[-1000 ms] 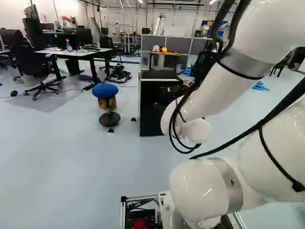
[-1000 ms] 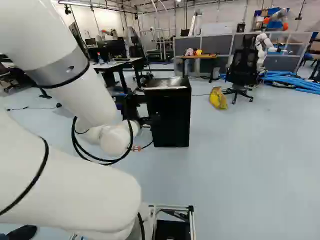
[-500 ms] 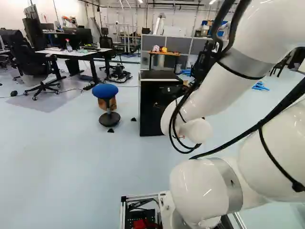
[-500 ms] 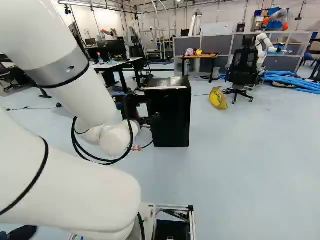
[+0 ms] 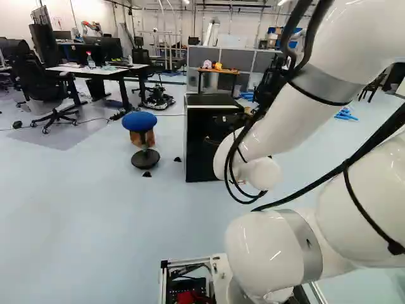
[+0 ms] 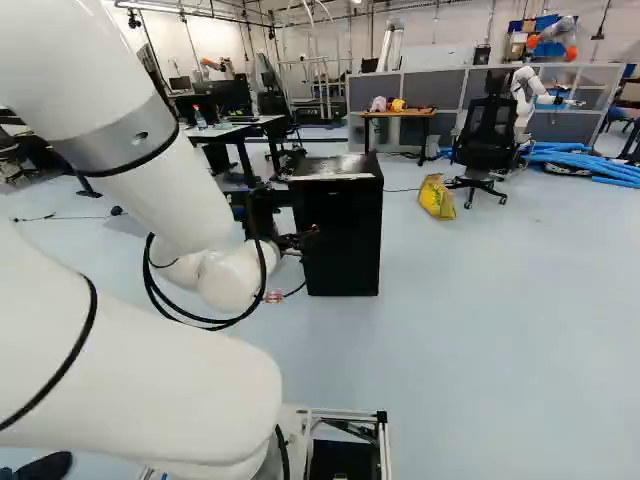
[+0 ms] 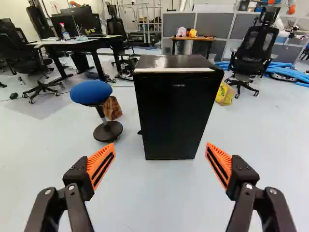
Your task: Grab a drink from the fridge
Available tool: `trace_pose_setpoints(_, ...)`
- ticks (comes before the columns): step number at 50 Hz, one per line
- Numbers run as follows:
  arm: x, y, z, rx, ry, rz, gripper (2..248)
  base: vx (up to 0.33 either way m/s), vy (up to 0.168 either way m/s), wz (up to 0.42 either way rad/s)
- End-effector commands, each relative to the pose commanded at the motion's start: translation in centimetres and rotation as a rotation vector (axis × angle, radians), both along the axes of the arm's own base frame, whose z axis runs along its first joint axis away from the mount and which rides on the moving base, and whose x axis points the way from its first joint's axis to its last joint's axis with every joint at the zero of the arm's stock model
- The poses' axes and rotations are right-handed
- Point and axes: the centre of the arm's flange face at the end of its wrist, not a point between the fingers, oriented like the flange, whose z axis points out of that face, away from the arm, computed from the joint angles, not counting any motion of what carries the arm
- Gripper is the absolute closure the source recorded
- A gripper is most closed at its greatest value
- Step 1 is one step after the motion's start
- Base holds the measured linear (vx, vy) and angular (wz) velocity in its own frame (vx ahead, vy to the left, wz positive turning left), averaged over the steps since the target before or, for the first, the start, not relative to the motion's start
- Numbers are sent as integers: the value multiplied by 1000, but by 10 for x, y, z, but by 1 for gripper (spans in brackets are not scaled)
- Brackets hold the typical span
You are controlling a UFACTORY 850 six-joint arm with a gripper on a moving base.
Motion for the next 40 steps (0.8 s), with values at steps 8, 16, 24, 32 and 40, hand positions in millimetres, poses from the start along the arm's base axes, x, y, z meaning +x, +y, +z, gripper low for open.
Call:
trace_pose_setpoints(8, 0, 0, 0, 0, 0, 0, 3, 60, 34, -9)
trace_pose_setpoints(16, 0, 0, 0, 0, 0, 0, 3, 88, 53, -11)
trace_pose_setpoints(24, 0, 0, 0, 0, 0, 0, 3, 95, 53, -17)
trace_pose_setpoints(32, 0, 0, 0, 0, 0, 0, 3, 96, 59, -16)
trace_pose_setpoints(40, 0, 0, 0, 0, 0, 0, 3, 93, 55, -13)
